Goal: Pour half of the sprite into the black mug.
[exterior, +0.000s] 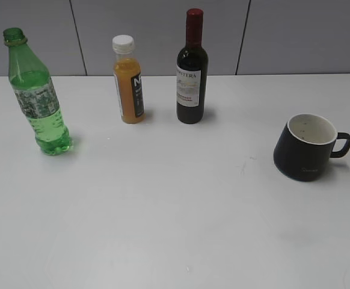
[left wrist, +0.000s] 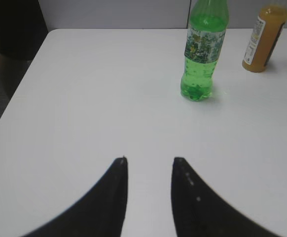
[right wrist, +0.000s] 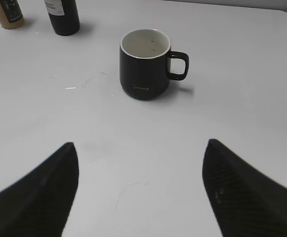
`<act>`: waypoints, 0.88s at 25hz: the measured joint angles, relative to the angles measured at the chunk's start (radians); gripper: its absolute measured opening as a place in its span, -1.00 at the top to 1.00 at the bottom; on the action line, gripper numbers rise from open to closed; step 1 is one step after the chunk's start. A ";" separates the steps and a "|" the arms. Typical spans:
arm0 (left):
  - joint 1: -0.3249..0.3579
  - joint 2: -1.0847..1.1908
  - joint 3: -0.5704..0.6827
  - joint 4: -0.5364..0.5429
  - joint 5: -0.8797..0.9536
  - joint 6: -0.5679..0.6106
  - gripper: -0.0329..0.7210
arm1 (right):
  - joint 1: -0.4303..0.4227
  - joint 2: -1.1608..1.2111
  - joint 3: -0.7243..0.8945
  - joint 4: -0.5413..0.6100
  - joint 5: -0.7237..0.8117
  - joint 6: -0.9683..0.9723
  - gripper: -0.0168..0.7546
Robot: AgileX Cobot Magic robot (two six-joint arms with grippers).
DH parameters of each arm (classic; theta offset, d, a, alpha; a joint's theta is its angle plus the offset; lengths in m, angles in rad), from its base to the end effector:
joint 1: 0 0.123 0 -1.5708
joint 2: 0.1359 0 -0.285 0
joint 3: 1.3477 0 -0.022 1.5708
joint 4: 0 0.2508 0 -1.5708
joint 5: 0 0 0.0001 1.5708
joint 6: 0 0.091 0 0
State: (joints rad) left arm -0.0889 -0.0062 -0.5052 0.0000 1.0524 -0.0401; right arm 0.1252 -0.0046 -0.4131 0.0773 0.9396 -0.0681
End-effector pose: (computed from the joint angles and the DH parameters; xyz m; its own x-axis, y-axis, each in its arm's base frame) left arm -0.0060 0.0005 0.2794 -0.4399 -0.0010 -0.8981 0.0712 0.9968 -0.0360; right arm 0.0079 0.0067 0.2627 -0.4124 -0.0745 -0.9080 -0.1901 0.9818 0.0058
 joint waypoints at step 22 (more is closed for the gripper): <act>0.000 0.000 0.000 0.000 0.000 0.000 0.28 | 0.000 0.050 0.013 -0.009 -0.292 0.000 -0.58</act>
State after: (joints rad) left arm -0.0889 -0.0062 -0.5052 0.0000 1.0524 -0.0401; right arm 0.1252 0.0453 -0.3998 0.0683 0.6476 -0.0681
